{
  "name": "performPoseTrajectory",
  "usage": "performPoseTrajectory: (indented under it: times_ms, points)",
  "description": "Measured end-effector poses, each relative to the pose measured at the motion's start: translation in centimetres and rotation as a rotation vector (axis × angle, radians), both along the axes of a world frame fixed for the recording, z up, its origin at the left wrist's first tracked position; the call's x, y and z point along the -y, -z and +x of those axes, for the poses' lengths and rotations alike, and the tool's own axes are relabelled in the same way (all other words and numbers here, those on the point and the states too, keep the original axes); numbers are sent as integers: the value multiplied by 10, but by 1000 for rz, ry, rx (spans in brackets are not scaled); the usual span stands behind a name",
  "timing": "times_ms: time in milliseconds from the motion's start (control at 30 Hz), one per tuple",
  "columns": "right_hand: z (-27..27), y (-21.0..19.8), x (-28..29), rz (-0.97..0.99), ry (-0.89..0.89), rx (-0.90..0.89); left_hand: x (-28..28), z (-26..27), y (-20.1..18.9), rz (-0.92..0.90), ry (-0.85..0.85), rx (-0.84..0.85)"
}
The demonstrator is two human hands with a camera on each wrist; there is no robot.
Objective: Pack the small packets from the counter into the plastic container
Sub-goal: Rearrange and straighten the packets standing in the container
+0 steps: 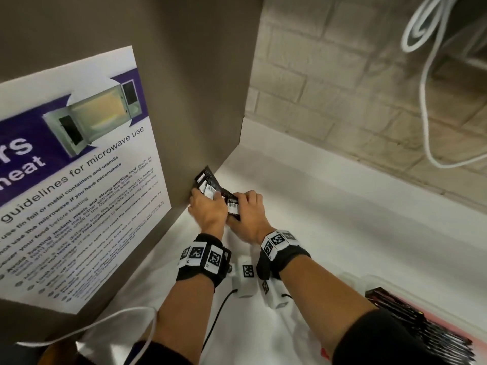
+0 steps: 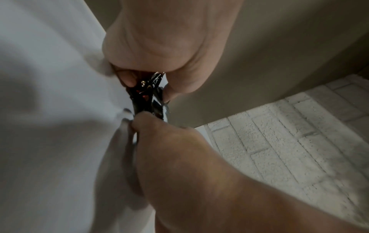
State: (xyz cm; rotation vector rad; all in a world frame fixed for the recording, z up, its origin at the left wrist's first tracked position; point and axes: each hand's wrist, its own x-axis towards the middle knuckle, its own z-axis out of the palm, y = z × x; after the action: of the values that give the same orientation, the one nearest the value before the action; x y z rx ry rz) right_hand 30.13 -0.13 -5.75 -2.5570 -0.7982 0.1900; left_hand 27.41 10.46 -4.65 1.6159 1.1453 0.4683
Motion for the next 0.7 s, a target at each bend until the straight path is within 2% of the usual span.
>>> performPoseTrajectory:
  times_ms: [133,233,400,500,600,700]
  points:
    - [-4,3,6,28,44,31,0,-2,-4,-92,37,112]
    - [-7,-4,11,103,92,-18,4,-6,-12,-136,72,219]
    - [-5,-35,21,492,255,-366,14,-10,-35,-213,155,417]
    - [-6,-56,28,669,303,-515,24,-12,-51,-277,291,509]
    - [-14,-79,38,823,313,-591,37,-15,-71,-308,396,576]
    - [-28,-100,52,908,289,-594,58,-15,-90,-334,517,608]
